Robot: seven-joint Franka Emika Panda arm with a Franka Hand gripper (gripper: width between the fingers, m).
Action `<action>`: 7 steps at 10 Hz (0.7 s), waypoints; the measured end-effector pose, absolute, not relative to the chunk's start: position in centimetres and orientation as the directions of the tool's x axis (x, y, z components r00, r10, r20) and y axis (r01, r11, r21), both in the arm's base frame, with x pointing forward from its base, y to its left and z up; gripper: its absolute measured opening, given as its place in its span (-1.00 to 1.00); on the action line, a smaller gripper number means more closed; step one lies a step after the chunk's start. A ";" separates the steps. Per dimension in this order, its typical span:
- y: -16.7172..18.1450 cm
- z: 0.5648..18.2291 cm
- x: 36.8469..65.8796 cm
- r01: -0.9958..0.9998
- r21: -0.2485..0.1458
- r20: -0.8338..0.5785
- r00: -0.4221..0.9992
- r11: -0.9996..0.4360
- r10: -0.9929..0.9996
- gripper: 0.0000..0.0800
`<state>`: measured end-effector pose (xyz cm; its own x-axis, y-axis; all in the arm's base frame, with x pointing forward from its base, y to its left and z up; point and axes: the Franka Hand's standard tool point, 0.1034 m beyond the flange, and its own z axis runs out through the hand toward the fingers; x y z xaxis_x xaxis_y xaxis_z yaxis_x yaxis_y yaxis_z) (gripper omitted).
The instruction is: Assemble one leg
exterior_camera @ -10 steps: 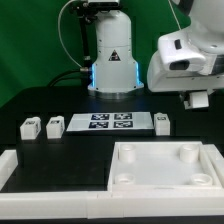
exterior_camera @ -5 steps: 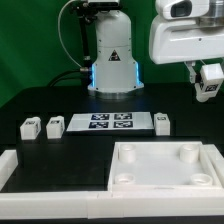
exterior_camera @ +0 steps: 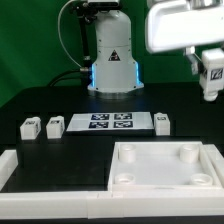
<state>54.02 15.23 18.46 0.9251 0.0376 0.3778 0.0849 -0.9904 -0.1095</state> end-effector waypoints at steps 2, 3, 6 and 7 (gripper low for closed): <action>15.8 18.4 54.7 0.104 -0.137 0.515 0.857 -0.985 0.018 -0.27; 15.7 18.0 54.2 0.110 -0.128 0.493 0.870 -0.986 0.033 -0.27; 14.5 17.9 55.3 0.157 -0.084 0.486 0.869 -0.984 0.097 -0.27; 13.5 18.2 57.1 0.169 -0.064 0.494 0.862 -0.983 0.116 -0.27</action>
Offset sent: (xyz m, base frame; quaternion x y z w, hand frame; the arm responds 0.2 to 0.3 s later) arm 0.0000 0.0000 0.0000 0.0000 0.0000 0.0000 1.0000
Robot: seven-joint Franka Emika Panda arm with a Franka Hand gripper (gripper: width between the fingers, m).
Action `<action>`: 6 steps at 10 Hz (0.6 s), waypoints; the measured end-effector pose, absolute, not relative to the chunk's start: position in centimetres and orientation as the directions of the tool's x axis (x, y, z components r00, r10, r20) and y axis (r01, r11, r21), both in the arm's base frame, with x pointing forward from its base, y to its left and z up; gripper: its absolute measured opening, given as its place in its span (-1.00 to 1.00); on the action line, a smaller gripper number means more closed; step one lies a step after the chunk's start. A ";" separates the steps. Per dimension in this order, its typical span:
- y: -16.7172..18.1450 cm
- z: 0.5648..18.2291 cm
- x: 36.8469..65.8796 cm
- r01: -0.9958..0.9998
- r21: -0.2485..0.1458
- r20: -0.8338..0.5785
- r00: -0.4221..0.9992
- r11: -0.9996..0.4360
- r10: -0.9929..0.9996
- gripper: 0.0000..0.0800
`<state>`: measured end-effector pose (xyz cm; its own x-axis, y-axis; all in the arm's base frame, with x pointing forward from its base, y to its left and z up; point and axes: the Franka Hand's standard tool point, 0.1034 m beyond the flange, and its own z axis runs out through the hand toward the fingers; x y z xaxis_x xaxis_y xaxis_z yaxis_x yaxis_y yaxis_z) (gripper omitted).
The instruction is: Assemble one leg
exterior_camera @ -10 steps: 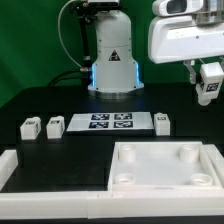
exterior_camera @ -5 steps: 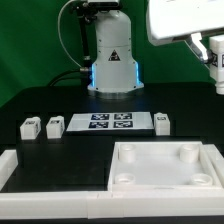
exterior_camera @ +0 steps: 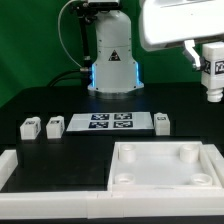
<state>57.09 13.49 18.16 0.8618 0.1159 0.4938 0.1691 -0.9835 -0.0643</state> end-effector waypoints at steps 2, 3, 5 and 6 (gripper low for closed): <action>13.1 17.0 58.3 0.190 -0.050 0.507 0.851 -0.980 0.139 -0.27; 13.2 17.2 58.3 0.194 -0.049 0.510 0.849 -0.980 0.143 -0.27; 13.2 17.0 58.3 0.194 -0.048 0.507 0.850 -0.980 0.143 -0.27; 13.0 17.0 58.4 0.197 -0.045 0.506 0.850 -0.979 0.148 -0.27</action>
Offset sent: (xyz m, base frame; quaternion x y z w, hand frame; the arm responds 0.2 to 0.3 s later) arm 0.0000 0.0000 0.0000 0.0000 0.0000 0.0000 1.0000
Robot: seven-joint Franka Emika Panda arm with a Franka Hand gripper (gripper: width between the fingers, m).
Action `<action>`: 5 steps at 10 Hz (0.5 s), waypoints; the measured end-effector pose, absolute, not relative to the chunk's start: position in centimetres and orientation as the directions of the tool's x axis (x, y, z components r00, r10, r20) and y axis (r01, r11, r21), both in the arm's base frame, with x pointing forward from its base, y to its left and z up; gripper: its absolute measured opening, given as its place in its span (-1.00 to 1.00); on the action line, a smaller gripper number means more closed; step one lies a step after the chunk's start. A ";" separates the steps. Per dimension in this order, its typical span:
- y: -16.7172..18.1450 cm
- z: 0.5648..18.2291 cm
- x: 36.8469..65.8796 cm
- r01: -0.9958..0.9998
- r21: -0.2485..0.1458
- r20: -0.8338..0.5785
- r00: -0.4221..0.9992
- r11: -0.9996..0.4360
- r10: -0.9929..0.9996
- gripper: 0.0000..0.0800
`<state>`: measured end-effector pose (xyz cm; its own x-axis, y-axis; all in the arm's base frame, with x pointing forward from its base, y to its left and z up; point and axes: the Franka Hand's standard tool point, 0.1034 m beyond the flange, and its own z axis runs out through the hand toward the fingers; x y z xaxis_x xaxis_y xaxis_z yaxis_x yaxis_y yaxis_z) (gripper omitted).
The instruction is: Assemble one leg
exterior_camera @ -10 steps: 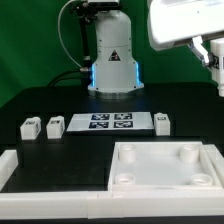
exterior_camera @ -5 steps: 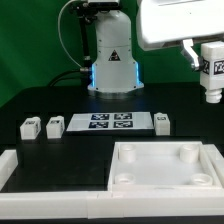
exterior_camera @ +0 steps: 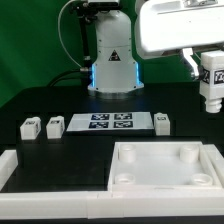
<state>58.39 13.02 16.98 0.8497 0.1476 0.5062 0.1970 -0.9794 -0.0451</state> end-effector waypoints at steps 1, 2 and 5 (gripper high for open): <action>12.3 16.8 59.5 0.207 -0.034 0.487 0.858 -0.978 0.165 -0.27; 12.5 16.2 60.8 0.205 -0.039 0.485 0.859 -0.978 0.161 -0.27; 12.2 13.9 62.2 0.241 -0.018 0.489 0.848 -0.970 0.202 -0.27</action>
Offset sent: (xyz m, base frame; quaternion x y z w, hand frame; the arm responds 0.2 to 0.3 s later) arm 0.0450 -0.0138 -0.0431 0.0078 0.0402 -0.0758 0.9963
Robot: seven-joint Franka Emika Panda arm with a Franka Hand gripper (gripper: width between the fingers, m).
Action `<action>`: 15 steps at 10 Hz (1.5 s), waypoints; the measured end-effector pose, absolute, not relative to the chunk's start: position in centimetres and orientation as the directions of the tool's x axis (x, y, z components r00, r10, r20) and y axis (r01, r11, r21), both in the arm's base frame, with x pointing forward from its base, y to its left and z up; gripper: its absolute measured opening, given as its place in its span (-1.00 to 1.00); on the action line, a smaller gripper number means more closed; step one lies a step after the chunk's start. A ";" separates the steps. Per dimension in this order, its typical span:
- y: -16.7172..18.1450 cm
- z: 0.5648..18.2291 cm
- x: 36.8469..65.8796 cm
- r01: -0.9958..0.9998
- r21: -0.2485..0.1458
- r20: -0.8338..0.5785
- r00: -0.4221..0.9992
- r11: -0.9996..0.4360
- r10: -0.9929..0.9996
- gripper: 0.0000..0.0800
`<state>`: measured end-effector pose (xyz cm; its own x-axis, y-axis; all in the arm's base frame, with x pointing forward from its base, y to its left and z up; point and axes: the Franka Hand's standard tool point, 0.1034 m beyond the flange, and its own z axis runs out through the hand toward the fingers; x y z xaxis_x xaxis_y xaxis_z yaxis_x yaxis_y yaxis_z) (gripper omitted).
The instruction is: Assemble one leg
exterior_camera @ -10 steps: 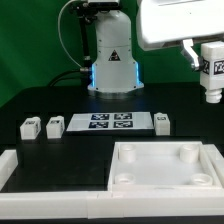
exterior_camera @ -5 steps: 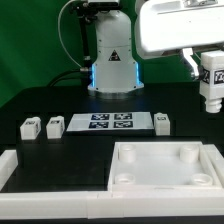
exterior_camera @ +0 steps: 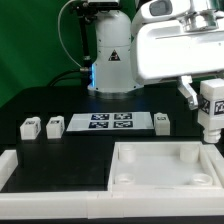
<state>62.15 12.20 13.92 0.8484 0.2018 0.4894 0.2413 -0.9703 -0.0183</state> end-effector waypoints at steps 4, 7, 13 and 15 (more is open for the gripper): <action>12.3 13.7 62.1 0.244 -0.018 0.487 0.849 -0.970 0.204 -0.27; 11.9 10.8 62.3 0.255 -0.009 0.492 0.843 -0.967 0.218 -0.27; 11.2 8.5 62.5 0.277 0.004 0.473 0.846 -0.961 0.246 -0.27; 10.3 8.1 62.6 0.289 0.020 0.476 0.839 -0.957 0.263 -0.27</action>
Offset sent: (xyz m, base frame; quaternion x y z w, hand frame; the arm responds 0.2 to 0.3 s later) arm 0.0000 0.0000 0.0000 0.0000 0.0000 0.0000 1.0000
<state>62.64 10.32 8.05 0.8394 0.2631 0.4755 0.2887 -0.9572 0.0200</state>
